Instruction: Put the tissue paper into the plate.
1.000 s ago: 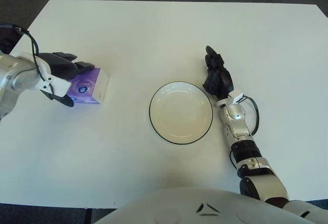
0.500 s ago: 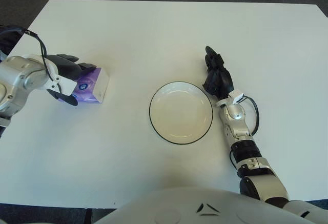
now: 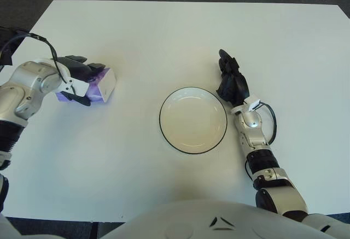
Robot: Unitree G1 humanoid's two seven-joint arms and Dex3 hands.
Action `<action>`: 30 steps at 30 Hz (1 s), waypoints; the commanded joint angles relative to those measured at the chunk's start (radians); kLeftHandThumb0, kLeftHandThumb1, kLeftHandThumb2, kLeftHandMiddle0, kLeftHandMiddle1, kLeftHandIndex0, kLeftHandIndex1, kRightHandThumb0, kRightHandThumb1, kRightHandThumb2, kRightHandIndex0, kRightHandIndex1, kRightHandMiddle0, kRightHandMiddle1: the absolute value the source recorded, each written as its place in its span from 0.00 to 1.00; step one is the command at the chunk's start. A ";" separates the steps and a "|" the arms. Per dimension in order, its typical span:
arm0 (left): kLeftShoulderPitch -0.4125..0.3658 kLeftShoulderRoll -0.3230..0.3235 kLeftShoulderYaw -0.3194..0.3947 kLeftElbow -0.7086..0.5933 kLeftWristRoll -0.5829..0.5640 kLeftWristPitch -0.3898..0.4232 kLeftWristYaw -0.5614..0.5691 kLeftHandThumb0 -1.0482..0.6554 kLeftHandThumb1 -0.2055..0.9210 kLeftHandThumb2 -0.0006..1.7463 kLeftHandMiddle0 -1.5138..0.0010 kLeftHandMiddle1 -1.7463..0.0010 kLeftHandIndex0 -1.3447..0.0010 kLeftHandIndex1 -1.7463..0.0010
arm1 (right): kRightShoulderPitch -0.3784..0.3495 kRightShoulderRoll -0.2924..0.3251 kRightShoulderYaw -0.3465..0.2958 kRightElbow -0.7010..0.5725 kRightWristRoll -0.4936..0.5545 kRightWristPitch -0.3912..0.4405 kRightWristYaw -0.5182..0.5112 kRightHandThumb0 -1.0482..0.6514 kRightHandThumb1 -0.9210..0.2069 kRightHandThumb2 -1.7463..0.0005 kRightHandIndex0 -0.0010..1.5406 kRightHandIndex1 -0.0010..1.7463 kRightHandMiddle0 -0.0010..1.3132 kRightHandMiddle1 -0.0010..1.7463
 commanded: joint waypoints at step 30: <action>0.016 -0.087 -0.105 0.201 -0.012 -0.006 0.013 0.21 0.97 0.13 0.70 0.86 0.94 0.37 | 0.171 -0.004 -0.023 0.151 0.006 0.052 0.019 0.20 0.00 0.42 0.12 0.01 0.00 0.25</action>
